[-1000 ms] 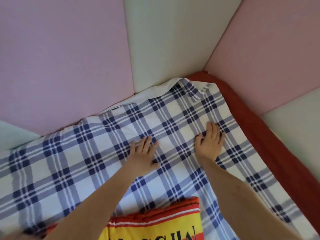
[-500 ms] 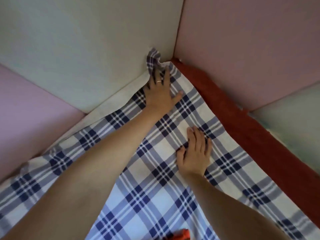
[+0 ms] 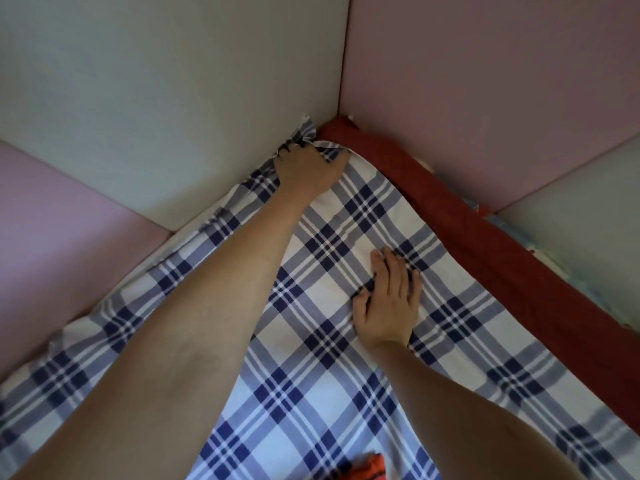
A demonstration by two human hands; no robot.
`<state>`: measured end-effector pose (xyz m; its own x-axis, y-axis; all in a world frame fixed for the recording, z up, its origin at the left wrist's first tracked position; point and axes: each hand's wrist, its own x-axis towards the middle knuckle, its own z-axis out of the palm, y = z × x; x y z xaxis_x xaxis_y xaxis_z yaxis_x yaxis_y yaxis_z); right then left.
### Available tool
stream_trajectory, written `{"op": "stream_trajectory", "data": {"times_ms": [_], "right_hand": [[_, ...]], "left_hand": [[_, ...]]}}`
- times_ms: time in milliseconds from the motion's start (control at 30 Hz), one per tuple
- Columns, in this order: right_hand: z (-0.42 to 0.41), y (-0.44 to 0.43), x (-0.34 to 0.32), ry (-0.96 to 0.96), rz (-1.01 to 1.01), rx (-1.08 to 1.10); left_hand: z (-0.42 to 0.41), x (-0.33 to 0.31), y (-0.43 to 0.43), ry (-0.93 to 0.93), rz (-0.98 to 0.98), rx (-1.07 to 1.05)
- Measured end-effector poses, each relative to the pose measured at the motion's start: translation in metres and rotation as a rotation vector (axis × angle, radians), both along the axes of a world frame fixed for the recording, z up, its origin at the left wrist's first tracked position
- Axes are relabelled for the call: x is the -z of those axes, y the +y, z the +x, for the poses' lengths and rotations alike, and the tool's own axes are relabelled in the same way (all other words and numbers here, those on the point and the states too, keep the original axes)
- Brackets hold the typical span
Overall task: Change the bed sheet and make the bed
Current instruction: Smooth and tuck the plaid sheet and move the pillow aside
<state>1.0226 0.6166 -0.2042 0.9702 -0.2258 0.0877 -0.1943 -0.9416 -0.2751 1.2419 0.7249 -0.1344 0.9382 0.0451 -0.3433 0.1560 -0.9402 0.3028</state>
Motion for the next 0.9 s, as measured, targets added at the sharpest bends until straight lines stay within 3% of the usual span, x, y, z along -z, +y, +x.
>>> {"op": "stream_trajectory", "data": {"times_ms": [133,267,467,667,900], "right_hand": [[0.0,0.001,-0.001,-0.004,0.014,0.011],[0.001,0.001,0.001,-0.005,0.011,0.01],[0.002,0.0,0.004,-0.029,0.003,0.001],[0.002,0.0,0.001,0.002,0.011,0.0],[0.001,-0.001,0.0,0.008,0.035,-0.004]], "left_hand": [[-0.013,0.002,-0.01,0.099,0.08,0.081],[-0.007,0.004,-0.01,0.021,0.064,0.069],[0.018,0.0,-0.022,0.069,-0.155,-0.055],[0.014,0.0,-0.001,0.108,-0.199,0.087],[0.015,-0.008,-0.002,0.131,-0.25,0.039]]}}
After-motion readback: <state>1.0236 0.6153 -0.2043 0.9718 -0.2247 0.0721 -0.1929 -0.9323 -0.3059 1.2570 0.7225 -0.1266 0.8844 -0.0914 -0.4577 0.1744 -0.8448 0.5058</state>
